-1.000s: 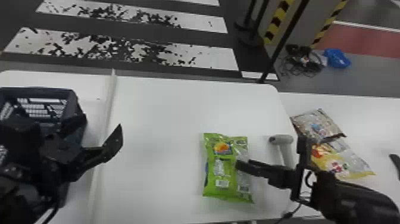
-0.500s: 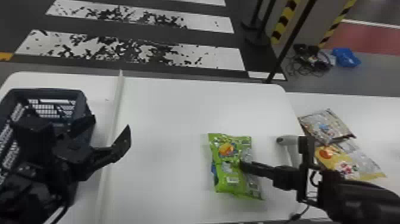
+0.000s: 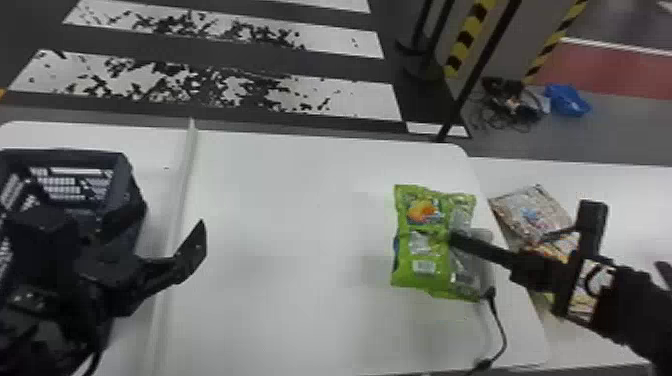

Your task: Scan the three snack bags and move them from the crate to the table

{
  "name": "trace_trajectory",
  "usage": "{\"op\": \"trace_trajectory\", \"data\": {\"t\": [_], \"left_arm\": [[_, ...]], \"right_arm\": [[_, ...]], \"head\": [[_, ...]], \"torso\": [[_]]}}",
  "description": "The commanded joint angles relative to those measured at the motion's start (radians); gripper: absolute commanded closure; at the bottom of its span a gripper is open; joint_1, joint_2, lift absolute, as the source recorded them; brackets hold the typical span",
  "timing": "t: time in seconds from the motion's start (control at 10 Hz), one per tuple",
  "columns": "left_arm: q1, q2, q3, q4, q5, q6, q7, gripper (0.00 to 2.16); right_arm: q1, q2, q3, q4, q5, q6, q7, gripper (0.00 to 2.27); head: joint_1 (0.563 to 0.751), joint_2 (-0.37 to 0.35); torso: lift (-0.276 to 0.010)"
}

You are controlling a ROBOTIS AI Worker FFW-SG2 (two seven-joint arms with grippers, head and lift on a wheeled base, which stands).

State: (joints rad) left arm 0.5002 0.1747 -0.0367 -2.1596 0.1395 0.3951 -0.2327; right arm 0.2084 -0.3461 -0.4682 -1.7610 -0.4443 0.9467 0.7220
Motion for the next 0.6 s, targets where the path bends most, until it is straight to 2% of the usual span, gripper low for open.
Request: {"op": "trace_trajectory", "data": {"t": [0.0,0.2,0.4,0.5], "left_arm": [[-0.002,-0.001,-0.003,0.006,-0.003,0.0,0.001,0.03],[-0.002,0.006,-0.003,0.006,0.002,0.0,0.0,0.03],[0.0,0.012,-0.003,0.009,0.003,0.0,0.0,0.03],[0.001,0.017,-0.003,0.009,0.003,0.0,0.0,0.03]], "right_arm": [[-0.044,0.002,-0.066,0.086,-0.07,-0.153,-0.09,2.19],[-0.126,0.019,-0.098,0.279,-0.178,-0.426,-0.332,2.19],[-0.184,0.047,-0.11,0.426,-0.209,-0.674,-0.572,2.19],[-0.201,0.048,-0.099,0.491,-0.205,-0.73,-0.673,2.19]], "head": [[0.695,-0.267],[0.695,-0.341],[0.695,-0.35],[0.695,-0.35]], "torso": [[-0.062],[-0.062],[-0.062],[-0.062]]}}
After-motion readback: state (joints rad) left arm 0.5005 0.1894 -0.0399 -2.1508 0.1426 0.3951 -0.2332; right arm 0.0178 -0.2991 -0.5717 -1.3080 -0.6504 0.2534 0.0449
